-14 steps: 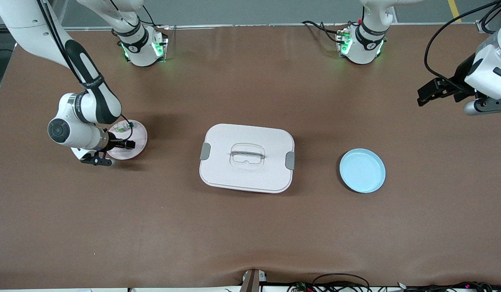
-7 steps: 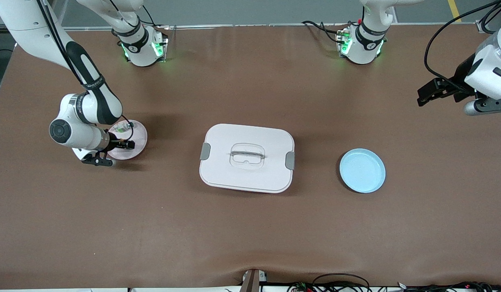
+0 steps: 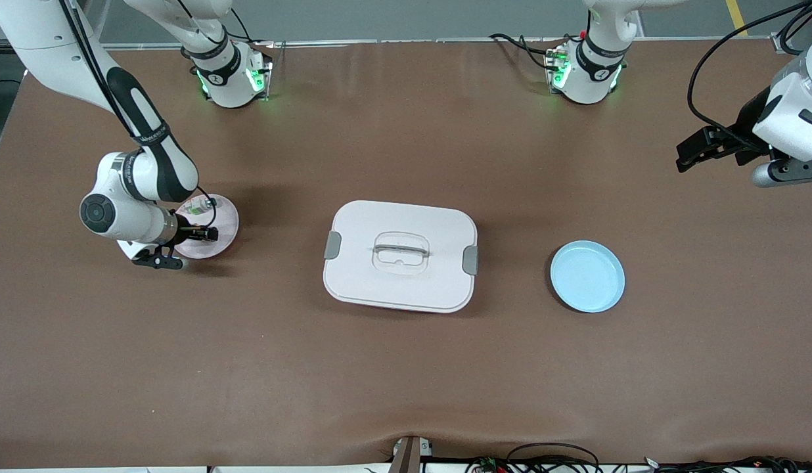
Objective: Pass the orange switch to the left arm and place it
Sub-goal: 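Close the right gripper on the orange switch, then lift the switch over the white box while the left gripper approaches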
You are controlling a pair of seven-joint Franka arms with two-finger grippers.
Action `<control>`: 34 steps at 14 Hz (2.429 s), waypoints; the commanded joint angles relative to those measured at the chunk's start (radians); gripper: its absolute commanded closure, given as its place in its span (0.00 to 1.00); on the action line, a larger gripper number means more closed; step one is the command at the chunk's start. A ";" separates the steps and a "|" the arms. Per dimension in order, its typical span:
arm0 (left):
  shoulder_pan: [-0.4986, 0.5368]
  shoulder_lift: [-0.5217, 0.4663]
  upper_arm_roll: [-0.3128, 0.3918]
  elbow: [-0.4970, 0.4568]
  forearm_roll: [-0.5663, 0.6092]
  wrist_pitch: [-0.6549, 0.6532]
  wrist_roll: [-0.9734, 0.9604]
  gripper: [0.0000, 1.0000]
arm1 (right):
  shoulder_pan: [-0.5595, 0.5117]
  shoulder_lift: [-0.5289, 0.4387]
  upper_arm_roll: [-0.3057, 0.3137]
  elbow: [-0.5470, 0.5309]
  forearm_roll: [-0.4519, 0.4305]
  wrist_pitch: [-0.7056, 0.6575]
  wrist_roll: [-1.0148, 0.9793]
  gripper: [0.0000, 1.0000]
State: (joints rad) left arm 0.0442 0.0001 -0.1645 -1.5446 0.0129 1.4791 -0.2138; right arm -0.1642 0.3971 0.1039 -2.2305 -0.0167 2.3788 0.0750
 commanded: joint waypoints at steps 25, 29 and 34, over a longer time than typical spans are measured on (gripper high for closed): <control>0.011 0.044 -0.017 0.034 -0.256 -0.037 0.217 0.00 | 0.431 -0.004 0.017 0.773 0.639 -0.804 1.064 0.70; 0.008 0.043 -0.023 0.015 -0.416 -0.002 0.215 0.00 | 0.530 -0.004 0.016 0.773 0.805 -0.589 1.210 0.70; -0.001 0.046 -0.114 -0.025 -0.508 0.133 0.062 0.00 | 0.707 0.043 0.017 0.776 0.868 -0.215 1.450 0.70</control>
State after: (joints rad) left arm 0.0431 0.0546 -0.2358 -1.5530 -0.4727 1.5601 -0.0802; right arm 0.4977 0.4029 0.1323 -1.4865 0.8084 2.0804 1.4593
